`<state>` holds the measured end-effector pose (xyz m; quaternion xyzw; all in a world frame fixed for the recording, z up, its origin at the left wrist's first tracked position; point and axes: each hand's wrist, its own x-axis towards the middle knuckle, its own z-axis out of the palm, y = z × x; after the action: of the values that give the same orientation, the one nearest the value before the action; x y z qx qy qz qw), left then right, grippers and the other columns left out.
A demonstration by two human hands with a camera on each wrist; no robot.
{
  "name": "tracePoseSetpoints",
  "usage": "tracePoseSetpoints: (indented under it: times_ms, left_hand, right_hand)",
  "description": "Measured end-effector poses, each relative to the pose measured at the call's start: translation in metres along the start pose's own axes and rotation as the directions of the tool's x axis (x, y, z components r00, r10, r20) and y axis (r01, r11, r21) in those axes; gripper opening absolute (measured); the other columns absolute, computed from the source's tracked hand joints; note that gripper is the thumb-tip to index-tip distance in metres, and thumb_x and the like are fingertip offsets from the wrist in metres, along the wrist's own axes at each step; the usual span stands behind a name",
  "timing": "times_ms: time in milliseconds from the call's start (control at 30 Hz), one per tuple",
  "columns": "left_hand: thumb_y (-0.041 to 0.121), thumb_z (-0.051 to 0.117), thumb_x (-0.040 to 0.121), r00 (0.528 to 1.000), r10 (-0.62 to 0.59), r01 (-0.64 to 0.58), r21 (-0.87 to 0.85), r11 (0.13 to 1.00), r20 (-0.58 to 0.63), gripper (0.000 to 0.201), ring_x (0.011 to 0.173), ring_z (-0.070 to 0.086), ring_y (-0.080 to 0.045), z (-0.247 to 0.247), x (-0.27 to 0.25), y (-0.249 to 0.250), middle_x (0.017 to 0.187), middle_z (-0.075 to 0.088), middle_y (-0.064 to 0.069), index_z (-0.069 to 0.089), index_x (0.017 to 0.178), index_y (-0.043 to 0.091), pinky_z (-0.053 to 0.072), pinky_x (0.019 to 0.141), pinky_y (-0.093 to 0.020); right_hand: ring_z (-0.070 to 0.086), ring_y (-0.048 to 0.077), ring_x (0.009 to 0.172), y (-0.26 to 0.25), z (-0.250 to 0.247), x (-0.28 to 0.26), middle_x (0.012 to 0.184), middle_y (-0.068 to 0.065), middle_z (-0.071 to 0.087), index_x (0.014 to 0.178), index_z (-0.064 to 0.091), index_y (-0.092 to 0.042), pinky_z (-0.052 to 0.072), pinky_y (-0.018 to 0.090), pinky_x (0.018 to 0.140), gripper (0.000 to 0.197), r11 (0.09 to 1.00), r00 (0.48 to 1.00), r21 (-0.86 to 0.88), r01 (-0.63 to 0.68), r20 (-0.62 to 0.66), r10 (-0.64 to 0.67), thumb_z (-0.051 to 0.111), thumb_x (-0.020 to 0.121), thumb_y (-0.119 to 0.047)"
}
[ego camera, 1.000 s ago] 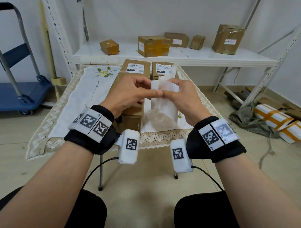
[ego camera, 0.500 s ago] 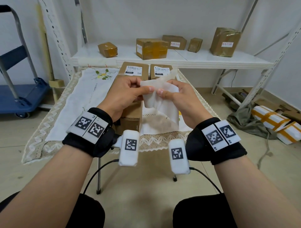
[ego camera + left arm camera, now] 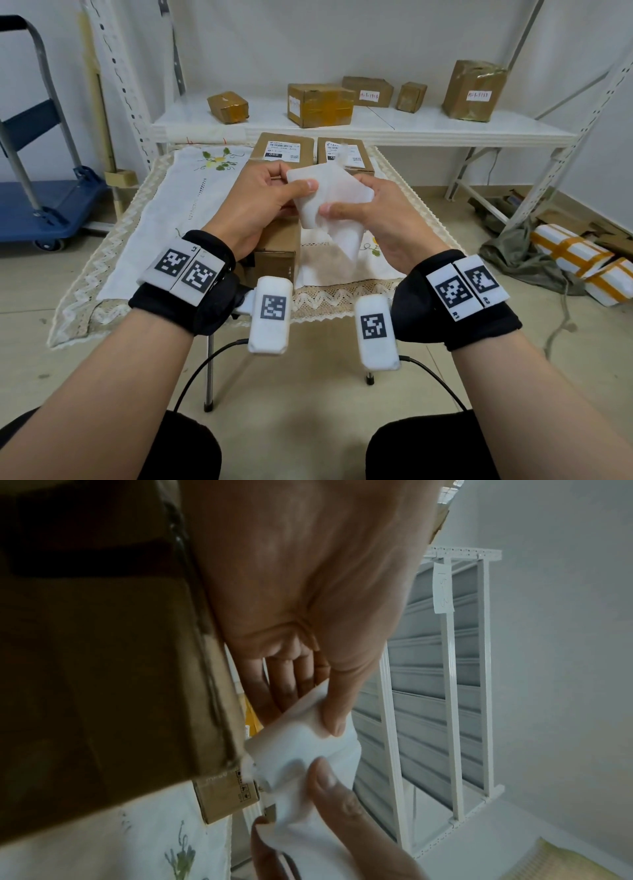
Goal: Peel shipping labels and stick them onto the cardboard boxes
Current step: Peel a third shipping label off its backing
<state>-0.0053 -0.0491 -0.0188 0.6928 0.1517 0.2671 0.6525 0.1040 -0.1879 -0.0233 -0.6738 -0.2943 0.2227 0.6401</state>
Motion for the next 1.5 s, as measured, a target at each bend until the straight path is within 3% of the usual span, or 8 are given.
tracePoseSetpoints:
  times_ms: [200, 333, 633, 833, 933, 1167, 1300, 1500]
  left_hand:
    - [0.012, 0.074, 0.09, 1.0, -0.012, 0.011, 0.057, 0.998, 0.015, 0.016, 0.076, 0.069, -0.016, -0.001, -0.001, 0.002, 0.085, 0.073, -0.009, 0.058, 0.089, 0.008, 0.056, 0.068, -0.028]
    - [0.013, 0.075, 0.089, 1.0, -0.009, 0.008, 0.099, 0.995, 0.002, 0.016, 0.081, 0.07, -0.022, 0.001, -0.001, 0.002, 0.094, 0.075, -0.019, 0.06, 0.091, 0.006, 0.056, 0.068, -0.03]
    - [0.013, 0.073, 0.09, 1.0, -0.005, 0.005, 0.157, 0.988, 0.0, 0.02, 0.087, 0.072, -0.029, 0.001, -0.002, 0.006, 0.099, 0.074, -0.027, 0.059, 0.077, 0.014, 0.057, 0.073, -0.035]
    - [0.013, 0.074, 0.09, 1.0, -0.007, 0.006, 0.193, 0.981, 0.008, 0.019, 0.1, 0.072, -0.04, 0.002, -0.004, 0.007, 0.098, 0.074, -0.028, 0.06, 0.076, 0.014, 0.058, 0.082, -0.043]
    - [0.014, 0.075, 0.09, 1.0, 0.0, 0.0, 0.197, 0.98, 0.0, 0.019, 0.1, 0.071, -0.041, 0.002, -0.004, 0.006, 0.097, 0.075, -0.026, 0.061, 0.077, 0.014, 0.057, 0.077, -0.038]
    - [0.013, 0.074, 0.09, 1.0, 0.001, -0.001, 0.197, 0.98, -0.001, 0.017, 0.099, 0.073, -0.035, -0.001, -0.004, 0.007, 0.097, 0.076, -0.022, 0.06, 0.081, 0.013, 0.058, 0.088, -0.048]
    - [0.012, 0.072, 0.091, 1.0, -0.005, 0.003, 0.182, 0.983, 0.011, 0.017, 0.1, 0.073, -0.036, -0.002, -0.005, 0.01, 0.101, 0.075, -0.026, 0.058, 0.082, 0.012, 0.058, 0.089, -0.049]
    - [0.014, 0.072, 0.092, 1.0, -0.003, 0.0, 0.181, 0.983, 0.015, 0.02, 0.095, 0.075, -0.031, 0.002, -0.007, 0.01, 0.1, 0.075, -0.025, 0.058, 0.078, 0.015, 0.06, 0.08, -0.039]
  right_hand:
    - [0.076, 0.022, 0.093, -0.004, -0.005, -0.003, 0.104, 0.009, 0.079, 0.113, 0.072, -0.006, 0.062, 0.028, 0.079, 0.041, 0.996, 0.999, -0.087, 0.005, 0.041, -0.001, 0.084, 0.075, 0.003]
    - [0.075, 0.019, 0.088, -0.004, -0.006, -0.003, 0.098, 0.005, 0.077, 0.104, 0.07, -0.013, 0.06, 0.025, 0.074, 0.037, 0.99, 0.998, -0.141, 0.01, 0.056, -0.002, 0.085, 0.074, 0.004]
    - [0.07, 0.027, 0.102, 0.001, -0.006, 0.003, 0.107, 0.005, 0.074, 0.108, 0.068, -0.015, 0.057, 0.047, 0.095, 0.041, 0.928, 0.996, -0.364, 0.073, -0.021, -0.086, 0.087, 0.073, -0.003]
    - [0.066, 0.03, 0.108, 0.001, -0.009, 0.006, 0.116, 0.009, 0.07, 0.123, 0.065, -0.011, 0.057, 0.042, 0.091, 0.048, 0.86, 0.985, -0.498, 0.113, -0.054, -0.161, 0.082, 0.079, -0.002]
    - [0.066, 0.029, 0.108, 0.0, -0.009, 0.005, 0.117, 0.01, 0.069, 0.126, 0.063, -0.01, 0.059, 0.044, 0.089, 0.051, 0.873, 0.985, -0.476, 0.108, -0.066, -0.158, 0.08, 0.08, 0.002]
    - [0.072, 0.02, 0.102, 0.001, -0.009, 0.001, 0.106, 0.004, 0.077, 0.108, 0.074, -0.016, 0.056, 0.044, 0.098, 0.034, 0.926, 0.993, -0.365, 0.097, -0.031, -0.116, 0.087, 0.077, -0.009]
    - [0.071, 0.021, 0.104, 0.002, -0.009, 0.003, 0.108, 0.003, 0.077, 0.111, 0.075, -0.012, 0.055, 0.045, 0.099, 0.034, 0.91, 0.987, -0.396, 0.125, -0.047, -0.156, 0.086, 0.079, -0.012]
    - [0.072, 0.025, 0.103, 0.006, -0.014, 0.01, 0.108, 0.004, 0.077, 0.115, 0.074, -0.014, 0.056, 0.048, 0.098, 0.035, 0.939, 0.989, -0.337, 0.07, -0.1, -0.11, 0.084, 0.081, -0.011]
